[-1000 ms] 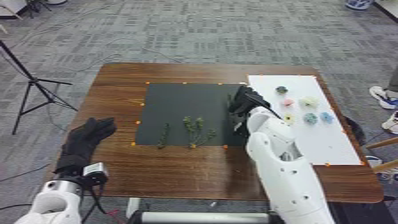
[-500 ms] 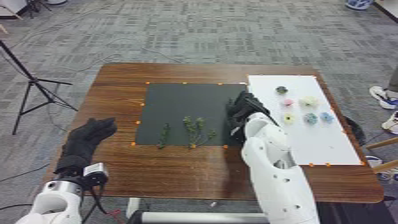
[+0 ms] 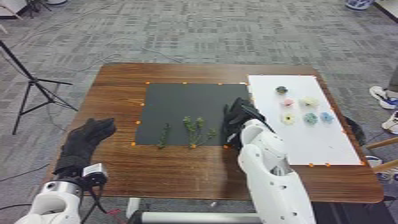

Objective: Arrange flowers

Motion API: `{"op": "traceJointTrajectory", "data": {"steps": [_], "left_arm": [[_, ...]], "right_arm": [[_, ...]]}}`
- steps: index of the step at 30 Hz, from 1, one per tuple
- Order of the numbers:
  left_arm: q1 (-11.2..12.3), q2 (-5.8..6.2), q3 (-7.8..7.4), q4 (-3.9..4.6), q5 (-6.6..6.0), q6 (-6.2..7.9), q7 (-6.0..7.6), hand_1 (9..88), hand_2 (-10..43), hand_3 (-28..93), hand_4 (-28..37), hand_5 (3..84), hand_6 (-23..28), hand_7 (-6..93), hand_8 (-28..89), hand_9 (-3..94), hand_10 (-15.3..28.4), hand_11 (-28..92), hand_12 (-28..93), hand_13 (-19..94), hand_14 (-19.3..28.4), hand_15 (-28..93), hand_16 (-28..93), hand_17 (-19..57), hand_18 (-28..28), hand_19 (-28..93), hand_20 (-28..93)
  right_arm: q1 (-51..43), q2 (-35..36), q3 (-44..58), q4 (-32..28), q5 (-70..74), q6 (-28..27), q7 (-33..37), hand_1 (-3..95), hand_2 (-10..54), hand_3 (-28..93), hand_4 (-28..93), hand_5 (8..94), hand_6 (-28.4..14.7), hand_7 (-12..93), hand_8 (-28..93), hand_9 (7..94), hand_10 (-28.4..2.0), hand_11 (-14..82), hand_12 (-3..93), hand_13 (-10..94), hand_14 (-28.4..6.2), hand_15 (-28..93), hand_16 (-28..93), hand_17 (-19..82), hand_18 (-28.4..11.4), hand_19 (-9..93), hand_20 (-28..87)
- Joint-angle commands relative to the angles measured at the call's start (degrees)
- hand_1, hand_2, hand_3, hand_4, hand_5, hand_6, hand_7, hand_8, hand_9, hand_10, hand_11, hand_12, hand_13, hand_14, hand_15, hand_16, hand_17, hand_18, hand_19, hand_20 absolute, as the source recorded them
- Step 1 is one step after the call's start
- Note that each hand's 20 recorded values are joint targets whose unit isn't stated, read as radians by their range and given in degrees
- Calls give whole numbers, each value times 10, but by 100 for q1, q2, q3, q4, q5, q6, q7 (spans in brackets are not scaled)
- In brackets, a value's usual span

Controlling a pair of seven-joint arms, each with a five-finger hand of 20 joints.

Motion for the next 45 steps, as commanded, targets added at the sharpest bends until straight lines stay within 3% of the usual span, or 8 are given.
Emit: {"op": "traceJointTrajectory", "data": {"steps": [1,13,21,28,40,43,45], "left_arm": [[101,-28,-69,-72,-3,-42,-55,223,119,679,-283,520,41,165,-64,487,143,220,135,366,174,208,-6,39,89,63,132],[72,-16,-58,-71,18,-65,-106,221,117,681,-283,519,41,166,-64,485,143,220,134,366,175,209,-6,39,89,64,131],[53,-22,-56,-59,5,-48,-50,221,115,681,-283,519,41,166,-64,485,143,219,134,365,175,209,-6,39,89,64,131],[72,-40,-52,-64,2,-26,-3,222,115,680,-283,520,41,166,-64,486,142,219,134,366,176,209,-6,39,89,64,131],[52,-55,-45,-57,10,-23,3,221,114,680,-283,520,42,164,-63,486,143,219,134,366,176,206,-6,39,89,62,131],[65,-58,-51,-62,2,-12,0,221,114,681,-283,520,41,164,-64,486,143,219,134,366,176,206,-5,39,89,62,131],[69,-60,-55,-64,2,-6,-12,221,114,680,-283,520,41,165,-63,486,143,219,134,366,176,207,-5,39,88,61,131]], "right_arm": [[-256,101,-62,-159,80,-15,133,561,-95,598,-110,813,-25,358,225,937,-101,458,244,937,-6,714,192,759,-110,932,578],[-288,69,64,-210,282,-137,146,476,-95,582,-70,790,-29,379,205,937,-104,430,255,937,-2,701,198,753,-104,932,577],[-257,49,72,-213,322,-128,93,409,-95,612,-75,789,-36,370,164,937,-108,419,262,937,-4,694,201,749,-103,932,572],[-262,98,113,-311,378,-140,106,383,-95,629,-78,789,-39,382,79,937,-109,418,263,937,-4,692,202,748,-103,932,570],[-238,285,125,-693,447,-400,161,383,-95,629,-80,789,-40,388,66,937,-109,417,262,937,-5,691,201,747,-106,932,573],[-342,361,95,-863,538,-212,109,379,-95,633,-81,791,-40,388,49,937,-108,416,263,937,-5,690,202,746,-107,932,573],[-447,407,83,-936,827,204,-129,378,-95,635,-85,789,-39,393,37,937,-107,416,264,937,-5,690,203,746,-107,932,574]]}}
